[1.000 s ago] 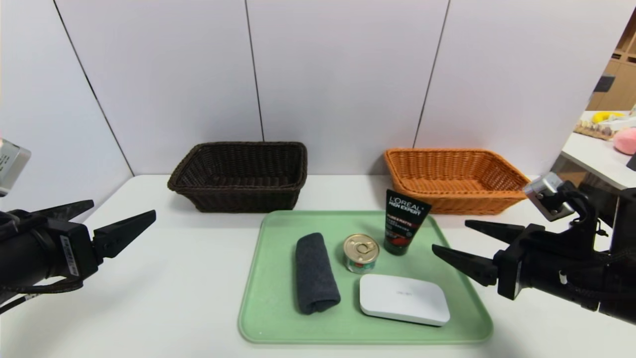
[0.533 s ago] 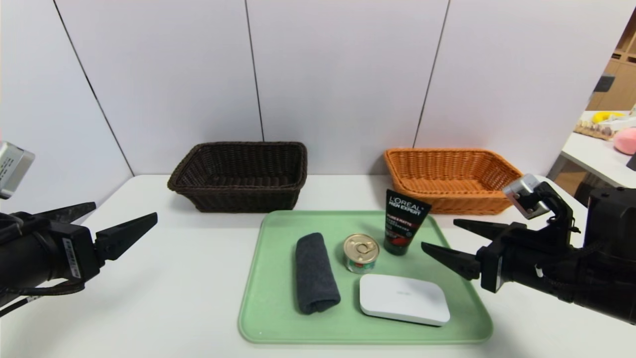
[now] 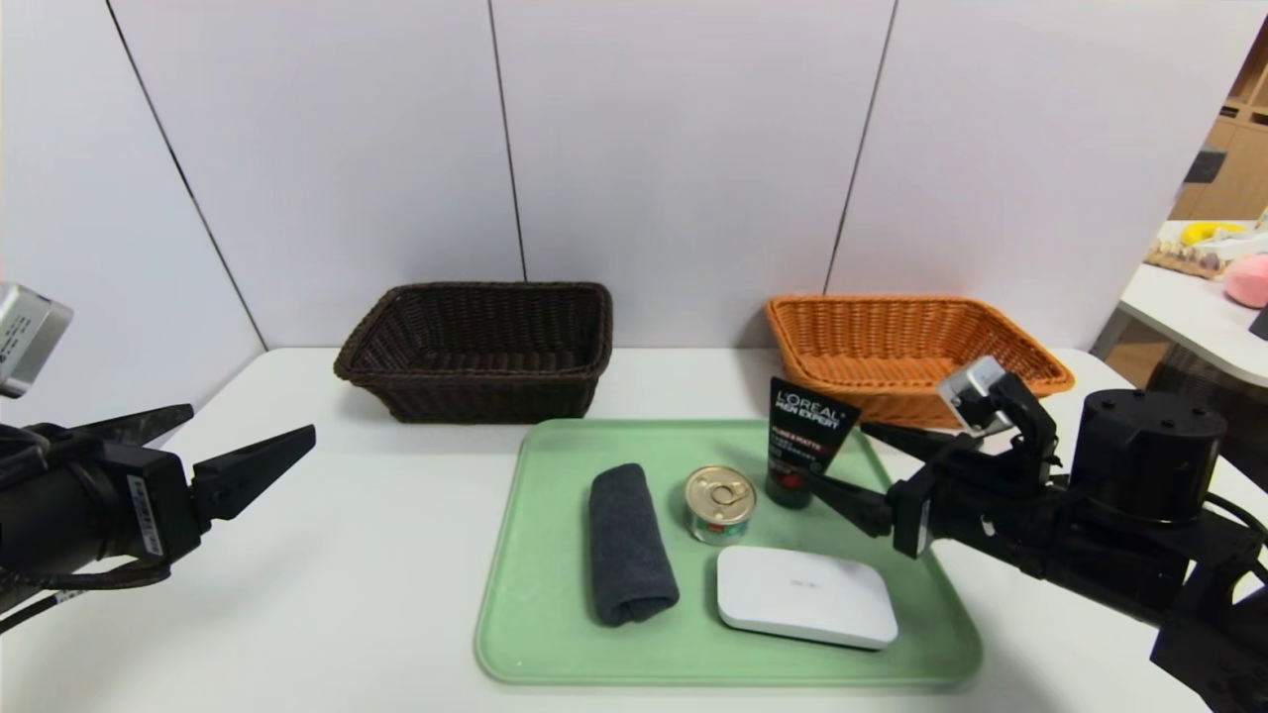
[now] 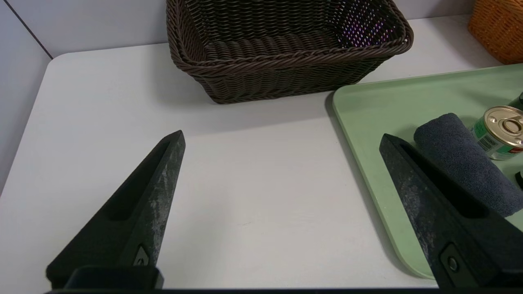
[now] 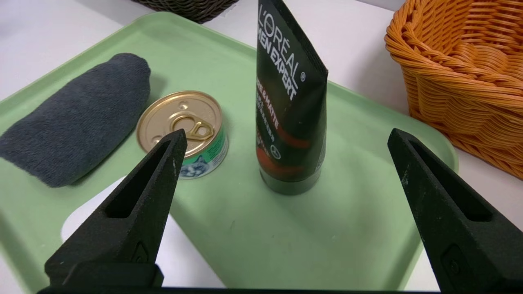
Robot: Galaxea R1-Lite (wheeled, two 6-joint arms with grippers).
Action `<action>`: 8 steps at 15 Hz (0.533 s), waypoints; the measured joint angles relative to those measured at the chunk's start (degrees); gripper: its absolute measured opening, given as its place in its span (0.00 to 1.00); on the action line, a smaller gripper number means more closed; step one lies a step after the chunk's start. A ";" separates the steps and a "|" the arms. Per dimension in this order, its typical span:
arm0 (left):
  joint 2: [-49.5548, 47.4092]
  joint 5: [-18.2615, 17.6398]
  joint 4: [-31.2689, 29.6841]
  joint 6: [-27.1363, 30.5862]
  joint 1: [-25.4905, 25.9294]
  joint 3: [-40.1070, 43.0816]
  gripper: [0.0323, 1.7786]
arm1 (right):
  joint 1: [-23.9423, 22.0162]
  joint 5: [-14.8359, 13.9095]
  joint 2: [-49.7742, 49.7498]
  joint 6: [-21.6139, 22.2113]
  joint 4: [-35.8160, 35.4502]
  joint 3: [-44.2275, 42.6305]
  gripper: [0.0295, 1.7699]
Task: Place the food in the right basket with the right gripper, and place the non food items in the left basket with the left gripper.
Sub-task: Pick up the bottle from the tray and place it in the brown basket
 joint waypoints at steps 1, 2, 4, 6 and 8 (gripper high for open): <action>0.00 0.00 0.06 -0.02 0.00 0.05 0.95 | 0.00 0.00 1.56 0.00 -1.94 -0.20 0.96; 0.06 -0.02 0.06 -0.02 0.00 0.05 0.95 | 0.05 0.00 3.00 -0.02 -3.82 -0.27 0.96; 0.44 -0.05 -0.02 -0.05 0.00 0.00 0.95 | 0.05 -0.02 6.45 -0.07 -8.77 -0.13 0.96; 0.85 -0.05 -0.07 -0.11 -0.06 -0.02 0.95 | 0.28 -0.04 8.98 -0.05 -12.26 -0.46 0.96; 1.18 -0.02 -0.07 -0.27 -0.52 -0.02 0.95 | 1.21 -0.30 10.80 -0.07 -12.50 -0.83 0.96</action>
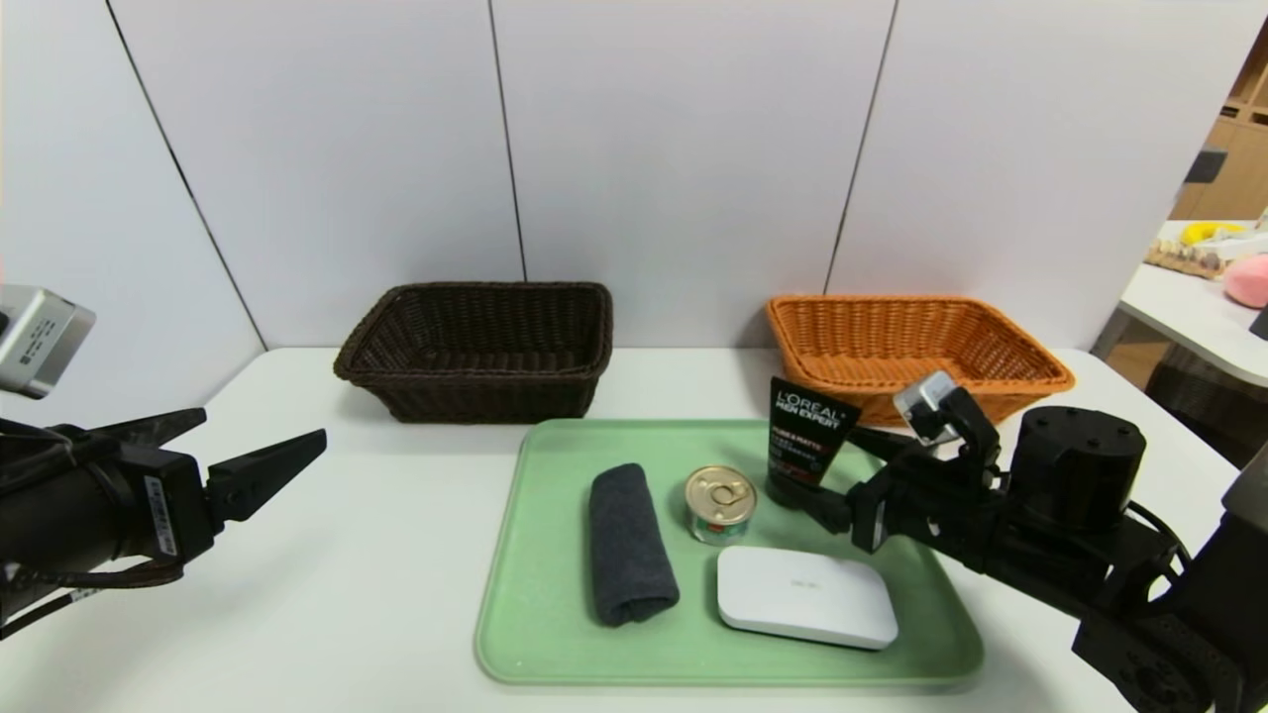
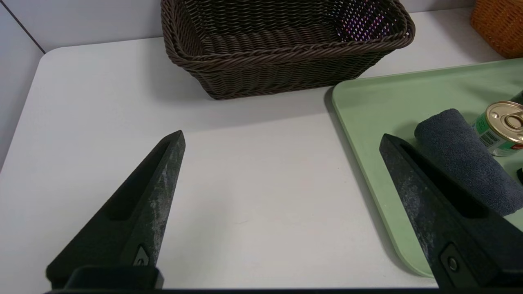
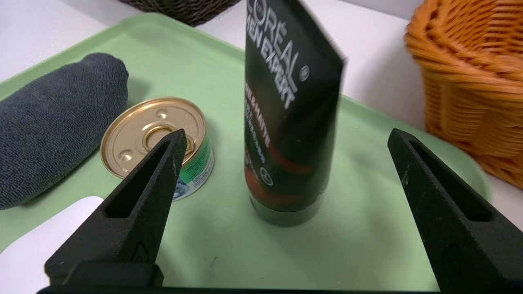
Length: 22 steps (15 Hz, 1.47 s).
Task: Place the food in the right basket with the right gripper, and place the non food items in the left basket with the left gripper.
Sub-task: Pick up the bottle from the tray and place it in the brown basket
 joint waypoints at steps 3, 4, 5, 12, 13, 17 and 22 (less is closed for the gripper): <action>0.26 0.02 -0.01 -0.11 -0.23 0.05 0.95 | 1.13 -0.05 1.43 0.00 -0.02 -1.05 0.96; 0.32 0.02 0.00 -0.09 -0.26 0.07 0.95 | 1.44 -0.09 1.79 0.00 -0.02 -1.56 0.96; 0.41 0.02 0.00 -0.11 -0.26 0.07 0.95 | 1.68 -0.16 2.16 0.00 -0.02 -2.21 0.96; 1.11 0.00 -0.09 -0.11 -0.26 0.00 0.95 | 1.90 -0.59 4.50 0.02 -0.02 -5.47 0.96; 1.17 0.02 -0.10 -0.12 -0.26 0.00 0.95 | 1.90 -0.69 4.85 0.00 -0.05 -5.92 0.96; 1.58 0.02 -0.10 -0.33 -0.26 0.11 0.95 | 1.90 -1.57 6.53 0.21 -0.20 -7.17 0.96; 2.35 0.02 -0.10 -0.43 -0.26 0.16 0.95 | 1.90 -1.66 7.23 0.41 -0.27 -8.46 0.52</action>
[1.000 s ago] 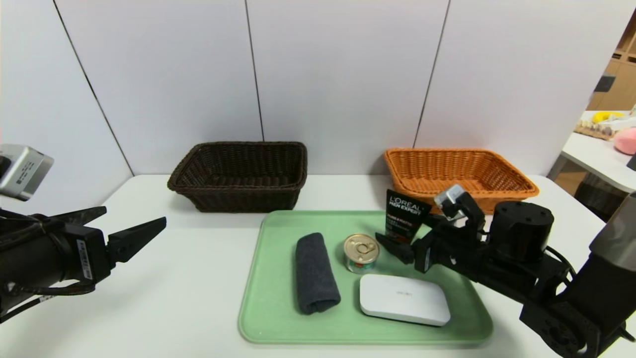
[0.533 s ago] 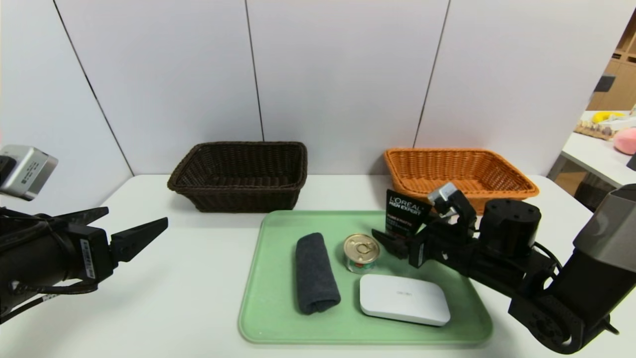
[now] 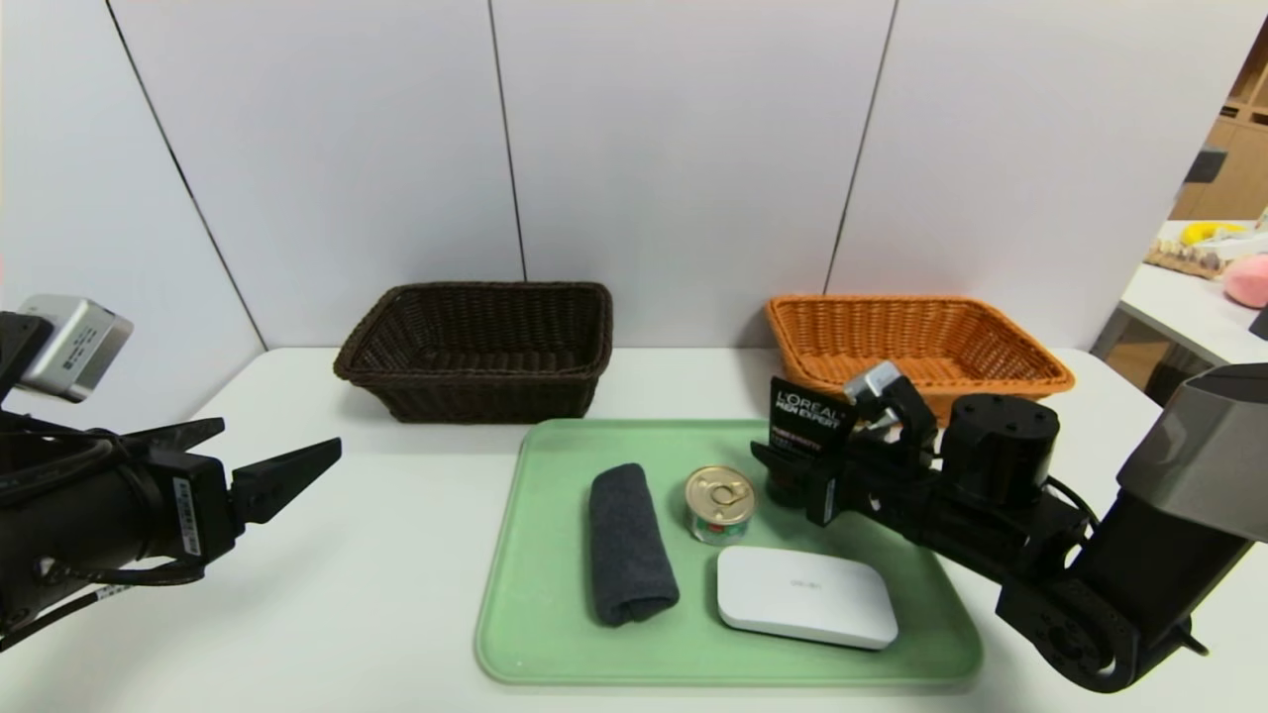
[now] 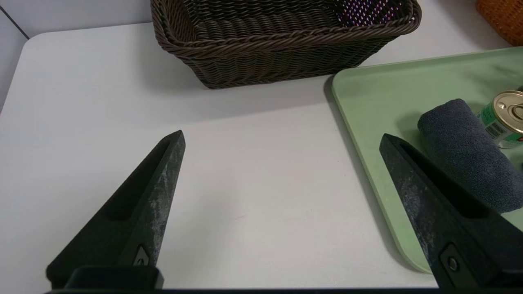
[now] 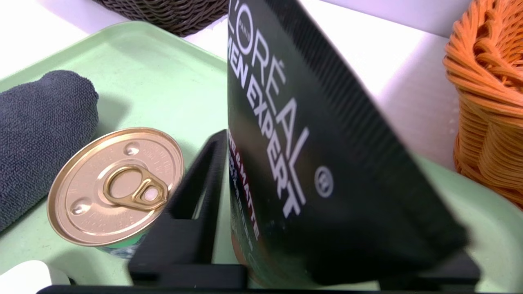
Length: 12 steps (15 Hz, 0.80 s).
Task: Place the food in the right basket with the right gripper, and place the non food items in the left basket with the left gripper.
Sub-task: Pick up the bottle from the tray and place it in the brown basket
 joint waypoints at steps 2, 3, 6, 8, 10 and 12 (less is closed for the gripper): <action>0.46 0.00 0.00 -0.02 0.00 0.02 0.95 | 0.04 -0.66 -0.09 -0.06 -0.02 0.06 0.41; 0.63 0.00 0.00 0.00 0.00 0.17 0.95 | 0.15 -0.90 -0.17 -0.11 -0.15 0.06 0.23; 1.02 0.00 -0.07 0.00 0.00 0.50 0.95 | 0.56 -1.01 -0.28 0.00 -0.13 0.39 0.23; 1.24 0.00 -0.07 0.00 0.00 0.61 0.95 | 1.07 -1.29 -0.41 0.00 -0.13 0.56 0.23; 1.43 0.00 -0.02 -0.07 0.00 0.80 0.95 | 2.54 -2.86 -1.46 0.11 0.68 0.55 0.23; 1.29 0.00 -0.02 -0.10 0.00 1.82 0.95 | 5.46 -7.00 -3.78 0.27 2.01 -0.33 0.23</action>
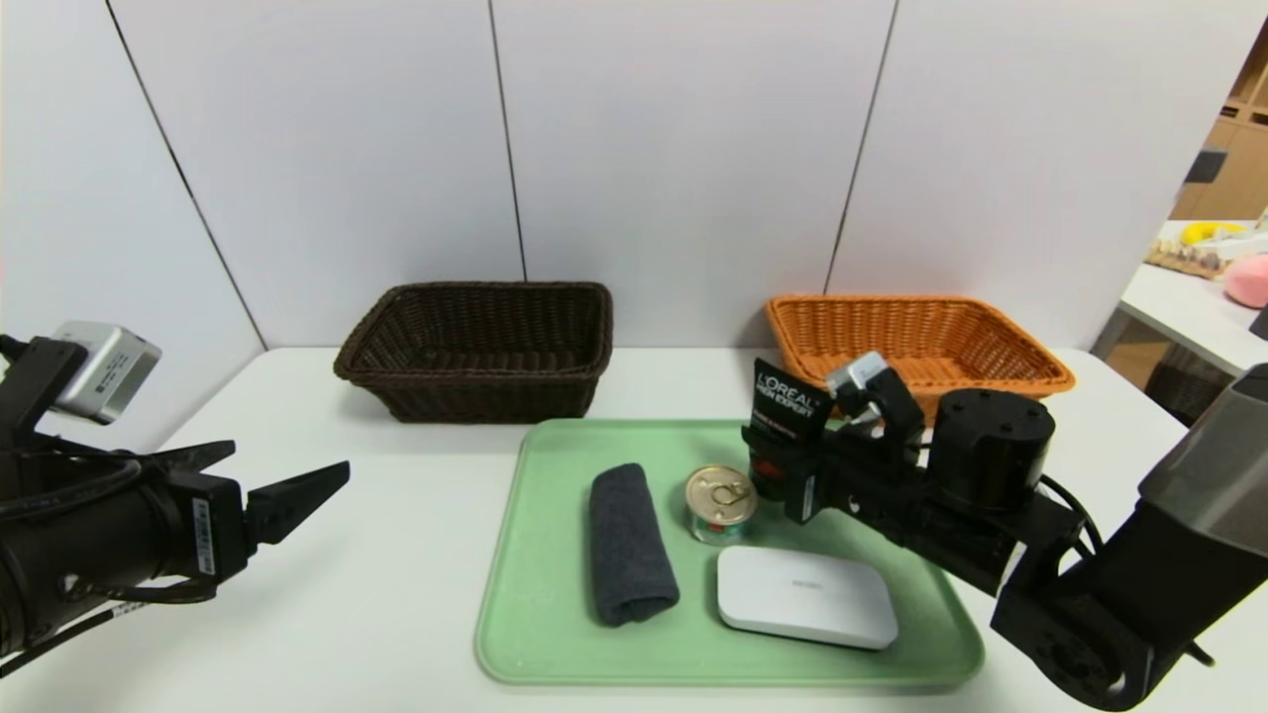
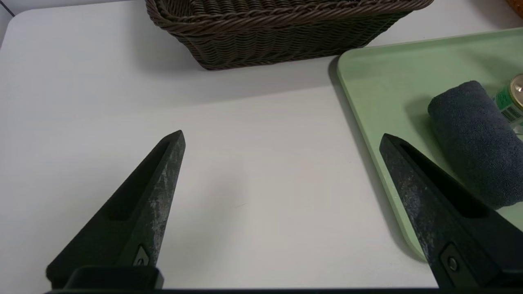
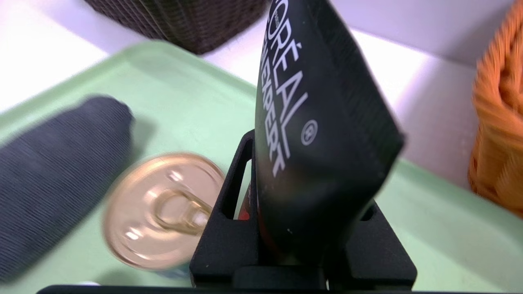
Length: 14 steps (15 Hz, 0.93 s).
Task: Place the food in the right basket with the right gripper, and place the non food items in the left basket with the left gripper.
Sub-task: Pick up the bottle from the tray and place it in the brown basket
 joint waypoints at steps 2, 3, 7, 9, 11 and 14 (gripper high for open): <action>-0.46 0.00 0.04 0.24 0.00 1.05 0.95 | 2.49 -4.02 -3.34 0.22 4.13 -2.47 0.23; -0.80 0.00 0.04 0.55 0.00 1.27 0.95 | 3.56 -5.95 -5.35 0.55 7.00 -4.68 0.23; -1.71 0.02 0.11 0.88 -0.11 1.30 0.95 | 6.75 -7.89 -13.92 2.58 26.30 -18.10 0.23; -1.95 0.13 0.11 0.93 -0.49 1.24 0.95 | 7.19 -7.22 -15.60 2.89 35.00 -26.36 0.23; -2.18 0.16 0.17 0.96 -0.66 1.35 0.95 | 7.75 -6.78 -14.31 3.13 39.22 -33.60 0.23; -3.11 0.13 0.48 0.93 -0.71 1.80 0.95 | 9.33 -6.89 -9.07 5.83 41.90 -42.92 0.23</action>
